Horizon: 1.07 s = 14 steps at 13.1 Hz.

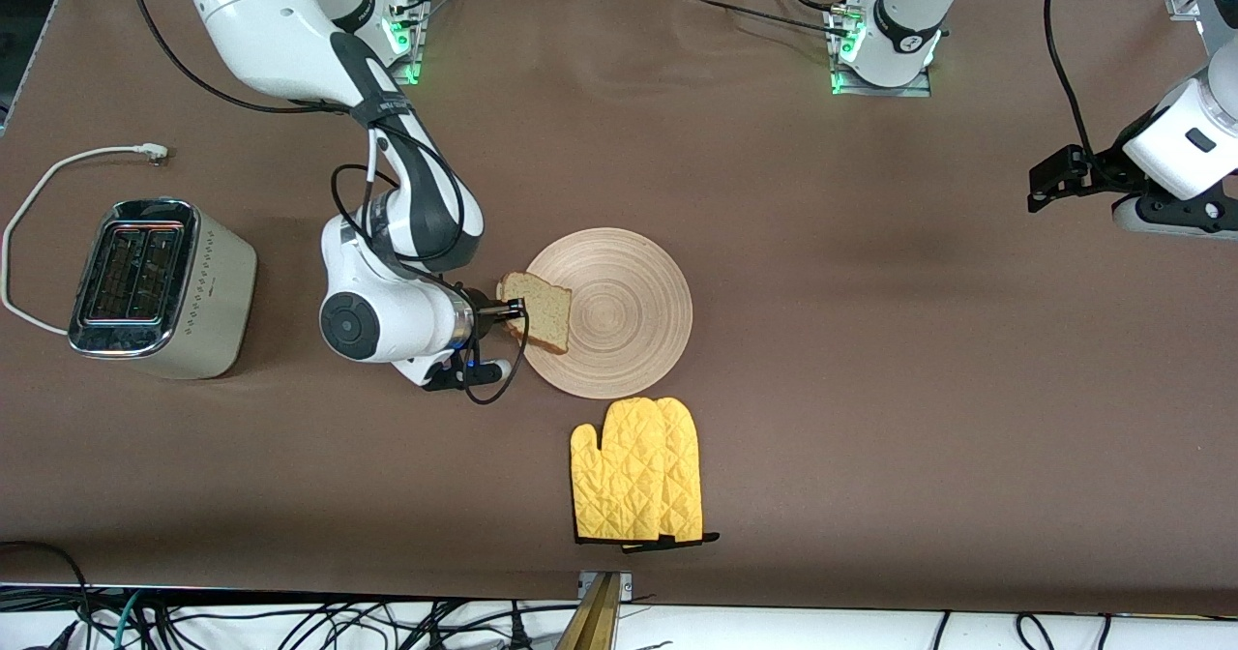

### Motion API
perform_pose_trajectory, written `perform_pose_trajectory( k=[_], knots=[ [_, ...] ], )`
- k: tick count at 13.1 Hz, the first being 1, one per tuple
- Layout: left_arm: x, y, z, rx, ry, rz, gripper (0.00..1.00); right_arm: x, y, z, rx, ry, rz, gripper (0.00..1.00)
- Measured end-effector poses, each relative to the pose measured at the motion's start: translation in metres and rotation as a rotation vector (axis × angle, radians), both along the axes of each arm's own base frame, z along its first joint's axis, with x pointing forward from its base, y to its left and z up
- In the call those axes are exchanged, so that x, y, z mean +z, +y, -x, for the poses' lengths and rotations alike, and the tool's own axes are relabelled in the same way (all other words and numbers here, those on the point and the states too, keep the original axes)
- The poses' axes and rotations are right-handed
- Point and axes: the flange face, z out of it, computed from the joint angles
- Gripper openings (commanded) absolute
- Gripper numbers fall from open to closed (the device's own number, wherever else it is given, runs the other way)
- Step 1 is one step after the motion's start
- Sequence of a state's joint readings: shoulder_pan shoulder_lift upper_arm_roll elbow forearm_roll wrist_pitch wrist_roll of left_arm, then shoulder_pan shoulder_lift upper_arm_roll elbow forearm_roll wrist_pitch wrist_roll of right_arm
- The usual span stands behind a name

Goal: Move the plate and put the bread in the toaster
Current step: 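Carry the bread with the right gripper above the toaster slot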

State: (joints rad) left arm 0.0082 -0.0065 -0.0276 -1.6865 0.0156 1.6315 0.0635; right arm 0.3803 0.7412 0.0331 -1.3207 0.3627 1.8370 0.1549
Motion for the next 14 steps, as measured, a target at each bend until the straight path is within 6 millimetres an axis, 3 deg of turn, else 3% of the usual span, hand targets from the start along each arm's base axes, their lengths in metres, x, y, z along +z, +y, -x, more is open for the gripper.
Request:
perform_pose_trajectory(
  k=[2,4,6,9,12,14],
  knots=[
    [0.000,0.000,0.000,0.000,0.003,0.000,1.00,0.014,-0.022,-0.010,-0.014,0.011,0.031,0.00],
    [-0.001,0.000,0.001,0.000,0.011,0.000,1.00,0.043,-0.065,-0.024,-0.048,0.030,0.082,0.00],
    [-0.001,0.000,0.001,0.000,0.013,0.000,1.00,0.086,-0.123,-0.033,-0.086,0.037,0.135,0.00],
    [-0.001,0.000,0.002,0.000,0.016,0.000,1.00,0.147,-0.223,-0.028,-0.083,0.057,0.176,0.00],
    [0.001,0.000,0.002,0.001,0.012,0.000,1.00,0.180,-0.315,-0.012,-0.118,0.094,0.270,0.00],
    [0.003,0.001,0.001,0.001,0.007,0.000,1.00,0.197,-0.363,-0.003,-0.104,0.091,0.360,0.00]
  ],
)
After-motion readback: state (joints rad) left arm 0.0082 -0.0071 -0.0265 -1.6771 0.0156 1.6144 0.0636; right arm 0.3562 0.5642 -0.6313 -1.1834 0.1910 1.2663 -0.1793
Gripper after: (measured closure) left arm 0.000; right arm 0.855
